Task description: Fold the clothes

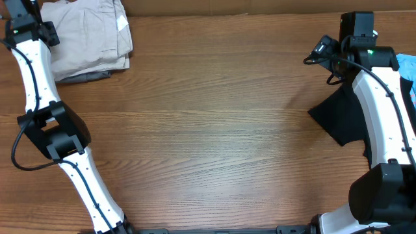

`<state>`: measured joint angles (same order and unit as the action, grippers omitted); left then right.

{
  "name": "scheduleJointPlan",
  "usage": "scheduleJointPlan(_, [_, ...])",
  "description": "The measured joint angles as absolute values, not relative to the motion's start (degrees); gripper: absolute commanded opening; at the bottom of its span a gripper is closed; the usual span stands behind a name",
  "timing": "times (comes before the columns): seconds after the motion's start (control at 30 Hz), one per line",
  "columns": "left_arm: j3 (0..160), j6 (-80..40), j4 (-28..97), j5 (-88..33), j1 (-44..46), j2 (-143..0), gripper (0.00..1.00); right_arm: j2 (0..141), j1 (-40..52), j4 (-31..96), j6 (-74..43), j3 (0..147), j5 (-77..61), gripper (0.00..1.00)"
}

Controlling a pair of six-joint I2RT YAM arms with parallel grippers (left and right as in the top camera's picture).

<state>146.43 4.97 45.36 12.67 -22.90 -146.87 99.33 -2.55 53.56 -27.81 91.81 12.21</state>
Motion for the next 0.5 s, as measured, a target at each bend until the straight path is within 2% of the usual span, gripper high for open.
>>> scheduleJointPlan(0.17, [147.6,3.0,51.9,7.4,-22.9,-142.5,0.09,99.3,-2.5,53.6,-27.9,91.8,12.2,1.00])
scheduleJointPlan(0.2, [147.8,2.7,52.8,5.7,-22.8,-141.9,0.04,99.3,-2.5,53.6,-27.8,91.8,12.2,1.00])
scheduleJointPlan(0.5, [148.4,1.8,51.0,-1.5,-21.4,-147.2,0.04,99.3,-2.5,53.5,-27.8,91.8,12.2,1.00])
